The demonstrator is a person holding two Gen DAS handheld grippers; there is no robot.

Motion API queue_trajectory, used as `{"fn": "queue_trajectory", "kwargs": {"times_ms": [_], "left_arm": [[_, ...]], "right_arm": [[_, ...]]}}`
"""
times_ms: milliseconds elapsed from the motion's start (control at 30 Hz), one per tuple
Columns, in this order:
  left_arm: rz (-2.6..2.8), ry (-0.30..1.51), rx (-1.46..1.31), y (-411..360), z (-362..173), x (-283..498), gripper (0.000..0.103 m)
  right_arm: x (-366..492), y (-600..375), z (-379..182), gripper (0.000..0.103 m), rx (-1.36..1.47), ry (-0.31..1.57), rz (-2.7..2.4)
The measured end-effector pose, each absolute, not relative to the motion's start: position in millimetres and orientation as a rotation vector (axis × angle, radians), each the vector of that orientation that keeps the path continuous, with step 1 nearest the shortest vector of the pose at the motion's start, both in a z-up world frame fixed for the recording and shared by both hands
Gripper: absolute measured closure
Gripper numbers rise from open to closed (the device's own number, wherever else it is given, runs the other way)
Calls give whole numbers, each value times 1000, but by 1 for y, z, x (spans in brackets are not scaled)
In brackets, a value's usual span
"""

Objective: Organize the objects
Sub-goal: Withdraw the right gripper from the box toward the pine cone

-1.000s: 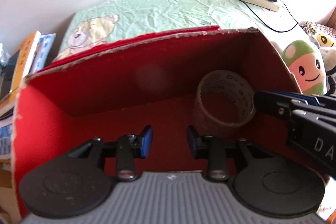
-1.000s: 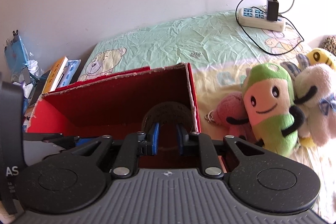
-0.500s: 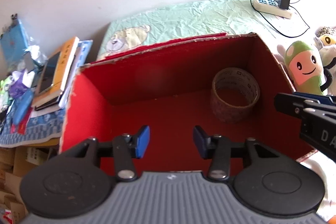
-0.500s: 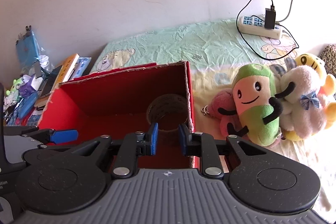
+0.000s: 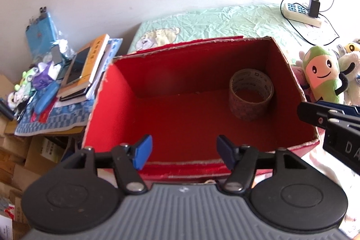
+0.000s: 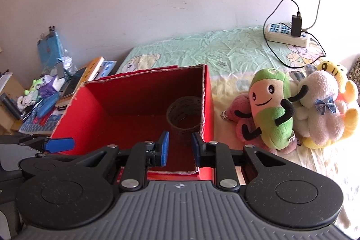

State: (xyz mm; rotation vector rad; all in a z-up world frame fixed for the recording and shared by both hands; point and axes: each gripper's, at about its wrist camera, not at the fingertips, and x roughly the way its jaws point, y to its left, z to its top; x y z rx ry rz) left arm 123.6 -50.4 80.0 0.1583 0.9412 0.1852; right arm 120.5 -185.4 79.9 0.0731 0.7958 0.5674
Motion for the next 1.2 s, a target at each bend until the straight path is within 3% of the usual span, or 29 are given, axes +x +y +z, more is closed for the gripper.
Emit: {"fn": "queue_trajectory", "kwargs": {"times_ms": [633, 1200], "left_arm": [[207, 955, 139, -70, 84, 83, 30], [115, 1018, 101, -71, 54, 54, 22]], "right_arm": [[96, -211, 74, 72, 81, 815, 631], [94, -231, 30, 62, 135, 997, 663]]}}
